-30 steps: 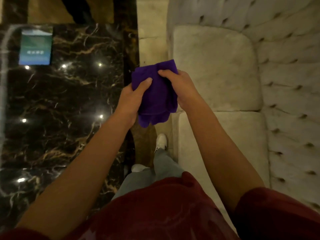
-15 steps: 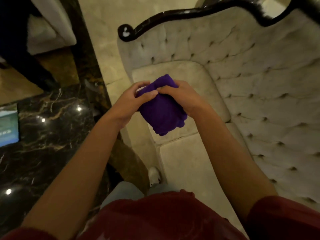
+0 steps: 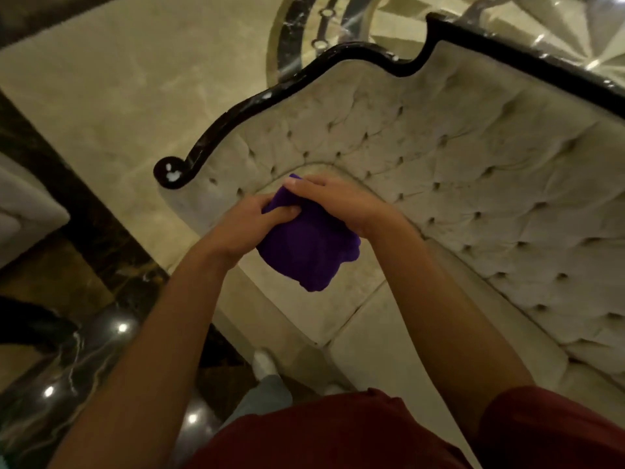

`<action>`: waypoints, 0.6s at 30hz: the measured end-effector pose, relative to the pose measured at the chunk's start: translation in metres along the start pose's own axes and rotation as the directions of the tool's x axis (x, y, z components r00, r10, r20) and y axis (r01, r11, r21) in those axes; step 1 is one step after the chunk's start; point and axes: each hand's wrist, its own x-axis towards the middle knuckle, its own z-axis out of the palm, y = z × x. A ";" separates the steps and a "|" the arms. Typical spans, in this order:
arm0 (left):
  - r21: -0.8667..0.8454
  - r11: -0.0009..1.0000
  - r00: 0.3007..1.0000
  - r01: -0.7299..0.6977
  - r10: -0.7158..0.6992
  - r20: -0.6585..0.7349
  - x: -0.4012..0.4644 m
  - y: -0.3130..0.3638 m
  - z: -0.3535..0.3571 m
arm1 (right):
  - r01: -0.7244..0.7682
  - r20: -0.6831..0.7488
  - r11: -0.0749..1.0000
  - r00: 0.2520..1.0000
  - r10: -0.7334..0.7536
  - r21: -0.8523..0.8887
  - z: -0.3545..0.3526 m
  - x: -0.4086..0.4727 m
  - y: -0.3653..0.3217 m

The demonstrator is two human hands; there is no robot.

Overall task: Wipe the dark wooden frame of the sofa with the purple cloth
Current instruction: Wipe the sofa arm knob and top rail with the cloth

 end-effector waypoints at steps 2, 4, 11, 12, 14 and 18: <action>-0.041 0.999 1.000 0.016 -0.016 -0.009 0.012 0.000 -0.013 | -0.023 -0.062 0.998 0.998 0.027 0.061 0.001 0.011 -0.006; -0.085 0.996 1.000 0.020 -0.020 -0.004 0.020 0.003 -0.027 | -0.043 -0.152 0.990 0.986 0.063 0.134 0.002 0.019 -0.010; -0.325 0.945 1.000 -0.023 0.019 -0.014 0.042 0.021 -0.076 | 0.009 -0.254 0.928 0.963 0.093 0.372 -0.001 0.039 0.003; -0.347 0.938 1.000 -0.023 0.022 -0.007 0.046 0.024 -0.079 | 0.013 -0.258 0.907 0.960 0.106 0.421 -0.002 0.042 0.007; -0.399 0.917 1.000 -0.023 0.028 0.005 0.057 0.027 -0.081 | 0.041 -0.277 0.852 0.953 0.124 0.522 -0.003 0.052 0.017; -0.534 0.844 0.999 -0.047 0.049 -0.012 0.082 0.029 -0.087 | 0.113 -0.338 0.693 0.920 0.197 0.712 0.004 0.083 0.032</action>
